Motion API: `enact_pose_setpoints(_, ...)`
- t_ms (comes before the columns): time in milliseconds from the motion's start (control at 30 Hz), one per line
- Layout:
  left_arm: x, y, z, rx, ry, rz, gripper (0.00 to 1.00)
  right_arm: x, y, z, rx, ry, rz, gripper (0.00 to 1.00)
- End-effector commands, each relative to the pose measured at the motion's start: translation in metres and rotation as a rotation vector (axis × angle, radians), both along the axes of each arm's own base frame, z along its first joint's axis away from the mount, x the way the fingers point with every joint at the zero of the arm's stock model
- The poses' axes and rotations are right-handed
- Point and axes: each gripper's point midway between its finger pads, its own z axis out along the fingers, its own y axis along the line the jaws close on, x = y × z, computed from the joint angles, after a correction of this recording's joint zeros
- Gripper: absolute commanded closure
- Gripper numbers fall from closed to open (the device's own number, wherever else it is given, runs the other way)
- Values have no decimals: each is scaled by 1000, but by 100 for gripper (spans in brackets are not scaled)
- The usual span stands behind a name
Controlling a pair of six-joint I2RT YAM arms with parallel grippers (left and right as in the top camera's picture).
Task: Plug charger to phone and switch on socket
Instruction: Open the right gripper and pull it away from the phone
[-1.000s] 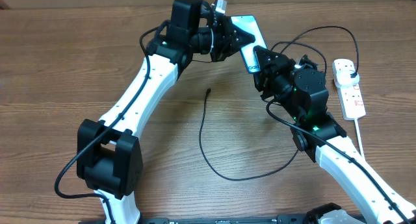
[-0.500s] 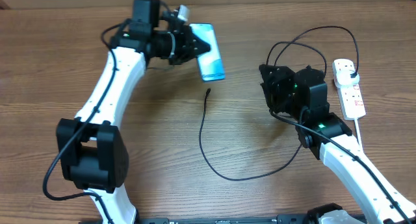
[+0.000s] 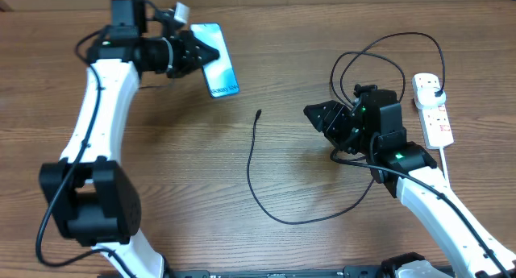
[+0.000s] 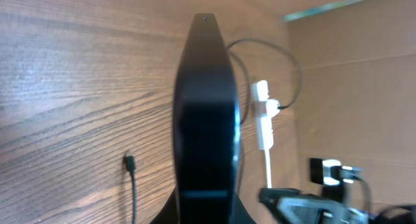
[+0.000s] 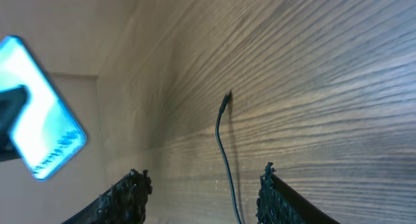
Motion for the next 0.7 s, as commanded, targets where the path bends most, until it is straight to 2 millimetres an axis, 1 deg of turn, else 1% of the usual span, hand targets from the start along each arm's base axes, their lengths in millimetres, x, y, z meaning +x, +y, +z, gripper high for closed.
enact_pose_setpoints(0,-20,0,56,-147,-81,-68,96,6,12,5,20,5,73,44)
enact_pose_setpoints(67,-23,8,63,-200,-78,-76,96,12,20,2,37,49,103,44)
enact_pose_setpoints(133,-23,17,64,-214,-67,-63,96,20,29,-1,51,91,134,46)
enact_pose_setpoints(167,-24,19,64,-220,-62,-60,95,24,32,-1,54,105,145,47)
enact_pose_setpoints(300,-27,22,65,-239,-43,-58,96,44,43,-7,39,160,167,48)
enact_pose_setpoints(400,-27,24,59,-220,-11,-36,96,59,51,-21,22,217,176,47)
enact_pose_setpoints(500,-27,25,53,-198,7,-20,96,68,64,-37,38,269,200,49)
enact_pose_setpoints(600,-28,25,52,-199,18,-18,96,70,72,-55,62,321,197,51)
enact_pose_setpoints(667,-29,25,52,-200,19,-18,96,68,76,-63,72,344,208,51)
